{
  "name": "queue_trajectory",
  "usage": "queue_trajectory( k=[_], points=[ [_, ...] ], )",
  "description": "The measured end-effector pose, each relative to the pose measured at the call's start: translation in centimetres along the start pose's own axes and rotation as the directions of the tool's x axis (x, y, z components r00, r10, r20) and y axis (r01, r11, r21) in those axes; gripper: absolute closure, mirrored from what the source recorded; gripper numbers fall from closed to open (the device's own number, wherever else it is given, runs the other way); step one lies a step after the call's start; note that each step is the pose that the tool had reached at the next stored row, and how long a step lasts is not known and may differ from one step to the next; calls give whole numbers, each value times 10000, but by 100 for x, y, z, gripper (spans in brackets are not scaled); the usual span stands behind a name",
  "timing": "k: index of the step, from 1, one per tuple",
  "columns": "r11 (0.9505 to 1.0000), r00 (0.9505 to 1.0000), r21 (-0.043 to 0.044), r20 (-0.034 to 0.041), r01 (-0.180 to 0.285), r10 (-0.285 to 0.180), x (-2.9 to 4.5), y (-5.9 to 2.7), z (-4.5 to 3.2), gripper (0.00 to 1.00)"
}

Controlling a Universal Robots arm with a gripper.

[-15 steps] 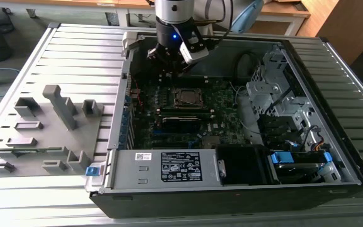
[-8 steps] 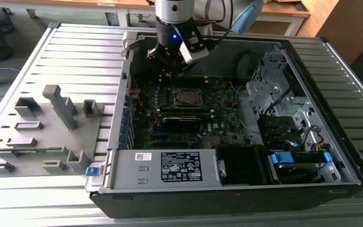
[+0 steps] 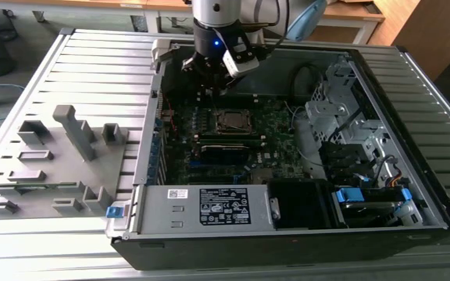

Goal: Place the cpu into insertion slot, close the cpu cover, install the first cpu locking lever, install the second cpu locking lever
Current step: 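Install the first cpu locking lever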

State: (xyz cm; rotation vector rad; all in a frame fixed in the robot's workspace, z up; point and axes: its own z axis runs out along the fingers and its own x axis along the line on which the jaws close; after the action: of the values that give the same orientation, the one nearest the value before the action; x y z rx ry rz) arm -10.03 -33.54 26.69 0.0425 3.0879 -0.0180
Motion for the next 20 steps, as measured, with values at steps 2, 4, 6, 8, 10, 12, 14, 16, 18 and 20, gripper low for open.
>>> queue_trajectory(
  k=[2, 4, 6, 8, 10, 12, 14, 16, 18, 20],
  points=[
    [10000, 10000, 1, -4, 0, 0, 0, 0, 0, 89],
    [10000, 10000, 2, -6, 0, 0, 2, 0, -1, 89],
    [10000, 10000, 4, -7, 0, 0, 37, -2, 1, 89],
    [10000, 10000, 2, -6, -4, 4, 87, -3, 7, 89],
    [10000, 10000, 2, -5, -12, 12, 134, -4, 15, 89],
    [10000, 10000, 1, -5, -16, 16, 156, -4, 21, 89],
    [10000, 10000, 3, -7, -15, 15, 156, -4, 20, 89],
    [9999, 10000, -139, -13, -22, 22, 158, -5, 19, 89],
    [9989, 10000, -472, -24, -42, 41, 157, -6, 20, 89],
    [9982, 10000, -600, -30, -49, 47, 157, -6, 20, 89]
  ],
)
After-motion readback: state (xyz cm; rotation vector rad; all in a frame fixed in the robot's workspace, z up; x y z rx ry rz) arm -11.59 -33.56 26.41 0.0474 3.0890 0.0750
